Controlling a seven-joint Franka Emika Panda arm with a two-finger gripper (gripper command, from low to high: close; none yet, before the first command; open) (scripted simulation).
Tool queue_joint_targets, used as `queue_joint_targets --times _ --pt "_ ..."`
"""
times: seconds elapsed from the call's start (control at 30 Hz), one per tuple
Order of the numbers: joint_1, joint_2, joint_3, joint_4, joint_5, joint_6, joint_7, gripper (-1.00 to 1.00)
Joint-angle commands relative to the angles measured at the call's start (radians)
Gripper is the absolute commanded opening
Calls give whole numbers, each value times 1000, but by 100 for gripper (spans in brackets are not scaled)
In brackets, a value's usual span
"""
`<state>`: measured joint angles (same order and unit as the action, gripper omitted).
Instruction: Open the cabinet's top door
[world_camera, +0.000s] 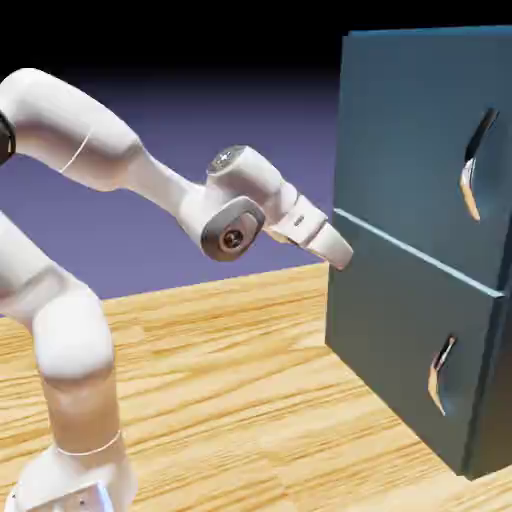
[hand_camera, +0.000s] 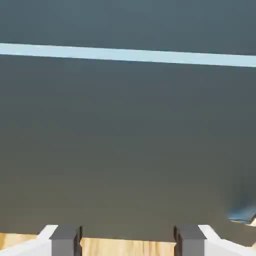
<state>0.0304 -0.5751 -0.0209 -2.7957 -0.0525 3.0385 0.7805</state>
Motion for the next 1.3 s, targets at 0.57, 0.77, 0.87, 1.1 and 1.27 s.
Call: queue_joint_targets --times 0.57,0.77,0.87,1.1,1.27 --pt "275 -76 -313 214 -783 22 589 0" --pt "366 -102 -417 285 -1044 30 786 0" --pt "412 -114 -469 321 -1174 33 884 0" --pt "519 -144 -590 404 -1479 42 1113 0" --pt "595 -165 -677 464 -1696 48 1277 0"
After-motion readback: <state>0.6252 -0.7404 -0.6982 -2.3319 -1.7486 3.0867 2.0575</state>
